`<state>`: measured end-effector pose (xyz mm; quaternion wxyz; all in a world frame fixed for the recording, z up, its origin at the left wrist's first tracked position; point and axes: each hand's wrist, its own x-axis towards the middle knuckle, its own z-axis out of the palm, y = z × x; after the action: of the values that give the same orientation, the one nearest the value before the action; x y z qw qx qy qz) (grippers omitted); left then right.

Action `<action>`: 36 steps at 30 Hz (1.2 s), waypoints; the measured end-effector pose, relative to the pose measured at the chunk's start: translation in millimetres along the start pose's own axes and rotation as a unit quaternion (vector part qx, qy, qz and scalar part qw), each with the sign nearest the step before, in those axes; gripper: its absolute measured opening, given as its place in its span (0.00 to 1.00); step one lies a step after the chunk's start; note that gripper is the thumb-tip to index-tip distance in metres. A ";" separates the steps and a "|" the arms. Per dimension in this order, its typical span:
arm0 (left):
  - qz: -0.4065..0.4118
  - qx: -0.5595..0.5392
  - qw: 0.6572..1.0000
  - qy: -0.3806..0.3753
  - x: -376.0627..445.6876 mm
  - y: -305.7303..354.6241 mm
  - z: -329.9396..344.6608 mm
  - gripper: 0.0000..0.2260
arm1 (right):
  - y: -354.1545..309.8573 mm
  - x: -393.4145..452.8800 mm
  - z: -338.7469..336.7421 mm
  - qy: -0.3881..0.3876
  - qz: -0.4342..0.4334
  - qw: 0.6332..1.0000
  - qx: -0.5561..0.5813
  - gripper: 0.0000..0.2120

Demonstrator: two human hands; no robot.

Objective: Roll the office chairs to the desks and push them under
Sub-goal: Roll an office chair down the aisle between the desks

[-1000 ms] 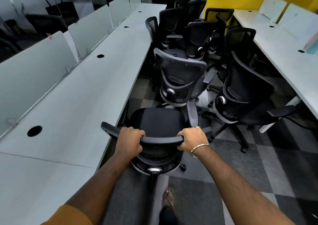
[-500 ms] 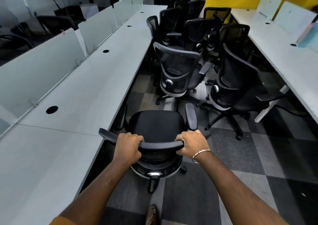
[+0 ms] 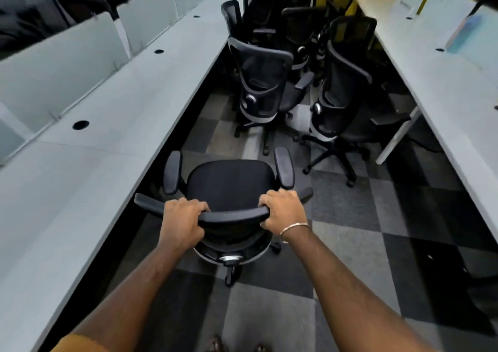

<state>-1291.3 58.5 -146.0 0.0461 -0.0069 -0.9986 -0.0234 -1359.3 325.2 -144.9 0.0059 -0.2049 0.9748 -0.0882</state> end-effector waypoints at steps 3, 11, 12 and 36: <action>-0.001 0.004 1.000 -0.002 -40.6 9.9 -4.5 0.18 | -9.2 -46.8 2.4 0.003 0.012 1.000 0.004 0.14; 0.036 -0.032 0.999 0.013 -161.1 10.5 -7.3 0.17 | -57.7 -178.2 17.6 0.042 0.045 0.998 0.005 0.12; 0.039 -0.040 0.998 0.017 -175.3 9.4 -7.9 0.17 | -65.9 -193.3 18.0 0.045 0.053 0.998 0.003 0.12; 0.047 -0.046 0.998 0.017 -498.4 -4.4 -41.7 0.17 | -216.1 -515.2 30.8 0.022 0.018 0.997 0.070 0.21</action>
<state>-791.4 46.4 -150.9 0.0637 -0.0559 -0.9942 -0.0668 -799.8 331.8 -150.3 0.0007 -0.1846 0.9697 -0.1602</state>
